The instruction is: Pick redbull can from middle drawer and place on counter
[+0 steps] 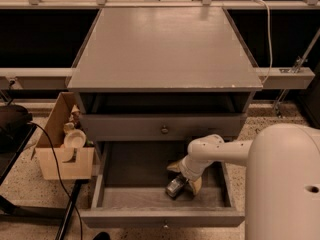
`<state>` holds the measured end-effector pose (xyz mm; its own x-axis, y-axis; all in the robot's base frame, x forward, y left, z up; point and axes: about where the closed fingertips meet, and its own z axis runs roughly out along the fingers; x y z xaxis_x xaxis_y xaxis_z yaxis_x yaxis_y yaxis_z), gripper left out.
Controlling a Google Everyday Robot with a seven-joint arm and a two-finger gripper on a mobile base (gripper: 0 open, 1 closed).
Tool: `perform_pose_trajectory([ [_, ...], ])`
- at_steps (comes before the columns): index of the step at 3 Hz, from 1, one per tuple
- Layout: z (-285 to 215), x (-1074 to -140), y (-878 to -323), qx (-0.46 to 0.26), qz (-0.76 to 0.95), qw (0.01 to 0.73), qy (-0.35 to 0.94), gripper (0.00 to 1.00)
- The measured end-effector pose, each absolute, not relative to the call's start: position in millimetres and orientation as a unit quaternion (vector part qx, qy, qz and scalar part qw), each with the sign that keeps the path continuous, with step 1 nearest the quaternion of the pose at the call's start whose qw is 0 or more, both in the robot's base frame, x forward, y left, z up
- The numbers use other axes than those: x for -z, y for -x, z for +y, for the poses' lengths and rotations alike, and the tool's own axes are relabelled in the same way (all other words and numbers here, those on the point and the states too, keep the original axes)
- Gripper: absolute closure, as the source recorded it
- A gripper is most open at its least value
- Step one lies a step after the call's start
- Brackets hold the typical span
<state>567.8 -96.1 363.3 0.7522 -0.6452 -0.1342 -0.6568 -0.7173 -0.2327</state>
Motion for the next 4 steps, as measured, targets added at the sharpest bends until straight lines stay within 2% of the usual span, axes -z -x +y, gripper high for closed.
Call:
perform_pose_trajectory([
  [3,-96.0,-363.3,-567.8,-0.022,0.351,0.134,0.926,0.85],
  [4,-96.0,-363.2,-567.8,-0.022,0.351,0.134,0.926,1.0],
])
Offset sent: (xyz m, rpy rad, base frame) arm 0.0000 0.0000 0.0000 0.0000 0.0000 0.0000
